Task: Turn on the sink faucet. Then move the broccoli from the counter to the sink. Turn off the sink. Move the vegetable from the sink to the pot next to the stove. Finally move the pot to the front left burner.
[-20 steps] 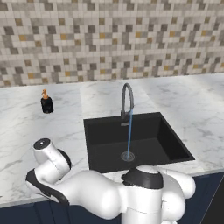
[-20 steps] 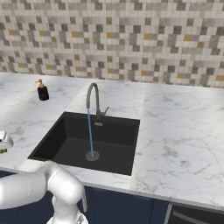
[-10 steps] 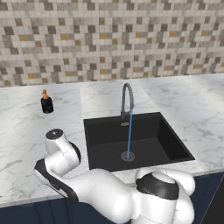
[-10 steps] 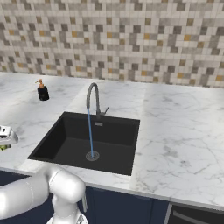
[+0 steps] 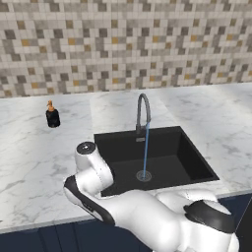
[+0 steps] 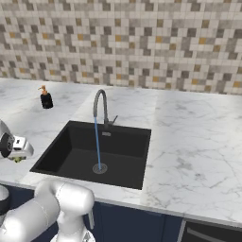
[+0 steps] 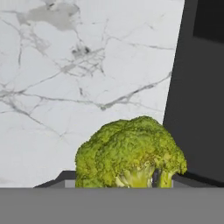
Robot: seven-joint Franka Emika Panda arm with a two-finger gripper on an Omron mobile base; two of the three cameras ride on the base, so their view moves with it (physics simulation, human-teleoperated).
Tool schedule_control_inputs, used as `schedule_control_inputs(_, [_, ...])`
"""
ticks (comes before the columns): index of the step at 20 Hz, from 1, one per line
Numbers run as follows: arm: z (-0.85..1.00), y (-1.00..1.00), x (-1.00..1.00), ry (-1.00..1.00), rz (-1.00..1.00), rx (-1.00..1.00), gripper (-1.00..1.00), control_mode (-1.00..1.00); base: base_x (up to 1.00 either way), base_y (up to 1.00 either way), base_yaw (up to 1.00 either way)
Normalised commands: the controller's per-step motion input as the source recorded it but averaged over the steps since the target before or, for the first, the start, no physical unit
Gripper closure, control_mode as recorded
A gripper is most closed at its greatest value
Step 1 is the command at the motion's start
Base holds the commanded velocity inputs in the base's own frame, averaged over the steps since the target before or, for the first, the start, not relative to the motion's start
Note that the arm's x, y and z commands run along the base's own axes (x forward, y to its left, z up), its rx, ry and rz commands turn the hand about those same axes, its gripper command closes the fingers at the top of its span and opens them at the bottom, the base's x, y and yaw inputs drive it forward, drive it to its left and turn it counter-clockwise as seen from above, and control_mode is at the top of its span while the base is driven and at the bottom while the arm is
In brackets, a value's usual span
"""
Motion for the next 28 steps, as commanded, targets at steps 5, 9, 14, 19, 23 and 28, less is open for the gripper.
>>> schedule_control_inputs(5, [0.16, -0.83, 0.10, -0.01, -0.08, 0.07, 1.00, -1.00, 0.00, 0.00, 0.00])
schedule_control_inputs(9, [0.01, -0.79, 0.17, 0.00, -0.07, 0.09, 1.00, -1.00, 0.00, 0.00, 0.00])
schedule_control_inputs(14, [0.09, -0.84, 0.22, 0.00, -0.06, 0.10, 1.00, -1.00, 0.00, 0.00, 0.00])
schedule_control_inputs(19, [0.07, -0.82, 0.30, 0.00, -0.03, 0.09, 1.00, -1.00, 0.00, 0.00, 0.00])
schedule_control_inputs(23, [0.01, -0.76, 0.31, 0.00, -0.02, 0.08, 1.00, -1.00, 0.00, 0.00, 0.00])
schedule_control_inputs(28, [-0.03, -0.71, 0.23, 0.01, -0.01, 0.08, 1.00, -1.00, 0.00, 0.00, 0.00])
